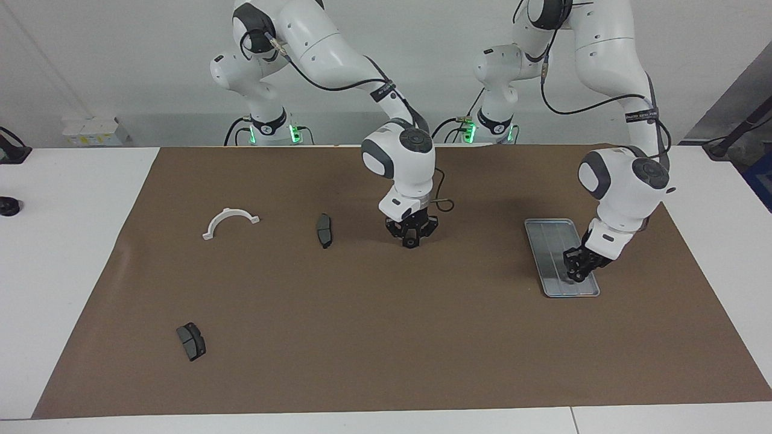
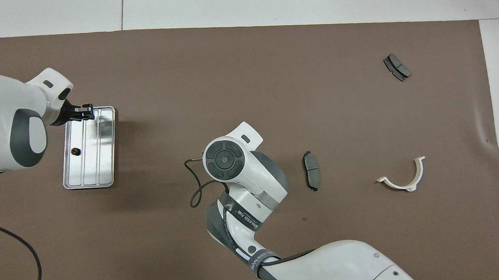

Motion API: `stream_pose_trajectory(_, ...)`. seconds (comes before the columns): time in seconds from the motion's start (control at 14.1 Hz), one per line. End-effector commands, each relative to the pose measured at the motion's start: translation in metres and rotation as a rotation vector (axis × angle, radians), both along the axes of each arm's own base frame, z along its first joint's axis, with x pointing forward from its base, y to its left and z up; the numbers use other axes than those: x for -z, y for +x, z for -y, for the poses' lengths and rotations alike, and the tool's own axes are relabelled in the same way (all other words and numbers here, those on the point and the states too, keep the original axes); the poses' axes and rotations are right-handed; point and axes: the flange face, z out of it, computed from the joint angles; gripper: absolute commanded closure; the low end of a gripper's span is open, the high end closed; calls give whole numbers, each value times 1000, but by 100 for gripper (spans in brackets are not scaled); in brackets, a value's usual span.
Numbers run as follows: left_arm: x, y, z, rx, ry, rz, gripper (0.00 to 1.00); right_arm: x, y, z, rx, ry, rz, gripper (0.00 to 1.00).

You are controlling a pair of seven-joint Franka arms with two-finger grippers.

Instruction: Place bearing gear from tray to pile

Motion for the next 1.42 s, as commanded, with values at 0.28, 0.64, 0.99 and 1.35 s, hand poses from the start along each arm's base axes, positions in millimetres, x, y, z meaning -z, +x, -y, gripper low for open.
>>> stream_pose_trajectory(0.28, 6, -38, 221, -68, -27, -61, 90, -53, 23, 164, 59, -33, 7, 100)
stream_pose_trajectory(0.64, 36, -131, 329, 33, -30, -60, 83, -46, 33, 272, -25, -73, -41, 100)
stream_pose_trajectory(0.99, 27, -120, 319, 37, -20, -19, 0, -25, 29, 343, -50, -55, -90, 100)
stream_pose_trajectory(1.35, -10, -37, 178, -131, -6, 10, 0, -2, 4, 376, -65, -37, -65, 91)
